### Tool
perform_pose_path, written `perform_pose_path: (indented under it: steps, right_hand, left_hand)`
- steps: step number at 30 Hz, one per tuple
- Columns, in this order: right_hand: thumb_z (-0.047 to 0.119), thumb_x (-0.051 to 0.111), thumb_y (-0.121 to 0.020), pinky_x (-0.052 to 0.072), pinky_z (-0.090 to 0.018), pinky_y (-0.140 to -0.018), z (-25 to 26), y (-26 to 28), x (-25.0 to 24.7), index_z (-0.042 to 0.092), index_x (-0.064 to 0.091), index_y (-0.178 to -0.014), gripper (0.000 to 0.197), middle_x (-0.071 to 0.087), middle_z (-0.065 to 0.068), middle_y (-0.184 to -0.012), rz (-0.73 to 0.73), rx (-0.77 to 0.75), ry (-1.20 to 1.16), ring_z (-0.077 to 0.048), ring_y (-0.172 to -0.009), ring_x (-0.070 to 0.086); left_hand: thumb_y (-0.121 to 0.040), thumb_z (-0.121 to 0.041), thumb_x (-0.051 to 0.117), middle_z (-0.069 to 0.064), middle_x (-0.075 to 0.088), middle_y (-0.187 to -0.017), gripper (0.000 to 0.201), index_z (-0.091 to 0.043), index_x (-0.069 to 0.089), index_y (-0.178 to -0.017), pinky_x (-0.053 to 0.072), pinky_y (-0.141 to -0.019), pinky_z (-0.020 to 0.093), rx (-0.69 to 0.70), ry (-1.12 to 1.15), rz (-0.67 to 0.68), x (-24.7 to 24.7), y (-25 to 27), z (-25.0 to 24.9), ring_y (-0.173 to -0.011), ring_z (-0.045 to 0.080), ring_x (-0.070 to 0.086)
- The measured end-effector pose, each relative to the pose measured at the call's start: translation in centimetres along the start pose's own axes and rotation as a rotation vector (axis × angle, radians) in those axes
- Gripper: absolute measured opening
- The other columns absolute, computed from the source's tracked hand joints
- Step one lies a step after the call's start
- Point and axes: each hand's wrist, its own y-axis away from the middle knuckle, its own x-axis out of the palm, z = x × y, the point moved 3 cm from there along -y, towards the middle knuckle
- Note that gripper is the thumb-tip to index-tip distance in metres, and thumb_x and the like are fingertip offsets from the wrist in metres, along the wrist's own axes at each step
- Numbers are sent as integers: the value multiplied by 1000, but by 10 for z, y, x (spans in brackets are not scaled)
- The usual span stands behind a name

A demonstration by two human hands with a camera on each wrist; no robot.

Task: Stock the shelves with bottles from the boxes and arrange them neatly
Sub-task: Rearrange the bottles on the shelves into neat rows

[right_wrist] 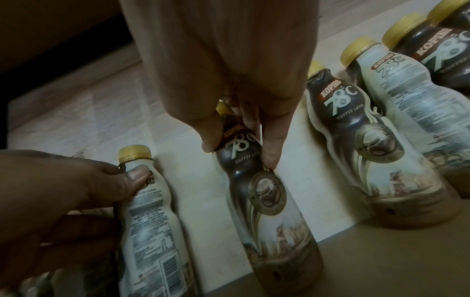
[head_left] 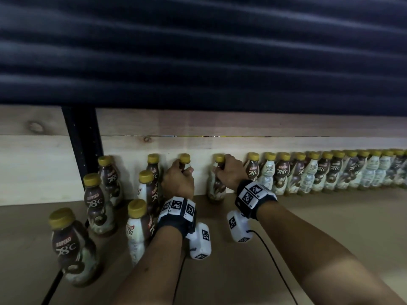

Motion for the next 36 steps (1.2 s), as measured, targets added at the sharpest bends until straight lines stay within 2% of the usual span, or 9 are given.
perform_pose_path:
  steps: [2,7,12,16,20,24,27,31,36]
  right_hand:
    - [36,61,-93,50,-42,-93,2,0,1,9,48,-128,46,60,-14,-123,0,9,23,-34,-111,58]
    - [36,64,-92,46,-34,-86,3,-4,1,6,50,-129,50,55,-15,-126,6,-10,34,-31,-111,56]
    - [36,63,-92,44,-32,-86,2,-5,2,8,47,-132,51,58,-13,-126,26,-14,8,-29,-112,56]
    - [42,63,-91,45,-34,-79,2,-4,-6,8,46,-125,52,59,-11,-119,58,-15,1,-26,-101,56]
    - [38,64,-90,49,-32,-88,-1,-6,-49,8,53,-126,48,64,-9,-119,-118,-28,-110,-27,-108,60]
    - [24,59,-92,46,-32,-94,-24,-10,-100,11,56,-121,32,58,-14,-124,-292,10,-54,-31,-113,56]
    - [18,56,-90,47,-38,-96,-45,-7,-112,11,51,-128,39,51,-17,-128,-234,83,78,-35,-115,54]
    - [13,58,-89,48,-46,-100,-65,0,-101,11,37,-142,57,55,-18,-132,-63,142,35,-35,-120,55]
    - [3,61,-83,42,-45,-105,-85,18,-90,8,45,-139,58,47,-17,-138,-219,39,28,-32,-127,46]
  left_hand:
    - [-93,-24,51,10,66,-108,22,-25,60,-114,51,-83,45,11,-5,-3,-1,-1,1,-101,36,62]
    - [-93,-28,54,11,64,-110,25,-22,56,-117,49,-83,48,-5,-14,9,0,2,1,-104,38,60]
    - [-92,-35,56,13,63,-113,32,-16,53,-118,48,-83,48,-12,5,24,-2,4,-2,-107,38,59]
    - [-90,-32,56,12,58,-125,48,-16,42,-134,49,-91,50,37,45,3,-10,9,-21,-114,36,56]
    - [-87,-22,57,7,47,-140,52,-15,43,-137,37,-106,50,195,103,-59,-18,10,-59,-125,30,48]
    - [-85,-10,57,10,58,-130,43,-10,57,-128,44,-95,36,396,274,-55,-9,24,-104,-116,32,55]
    - [-86,-9,56,7,61,-130,43,-12,58,-129,40,-97,28,461,287,117,19,39,-131,-119,26,56]
    - [-88,-12,54,13,55,-137,55,-10,43,-143,41,-104,33,441,140,418,65,50,-146,-127,30,49]
    - [-92,-8,48,21,46,-143,67,-4,19,-152,41,-101,35,304,51,608,98,54,-140,-131,34,45]
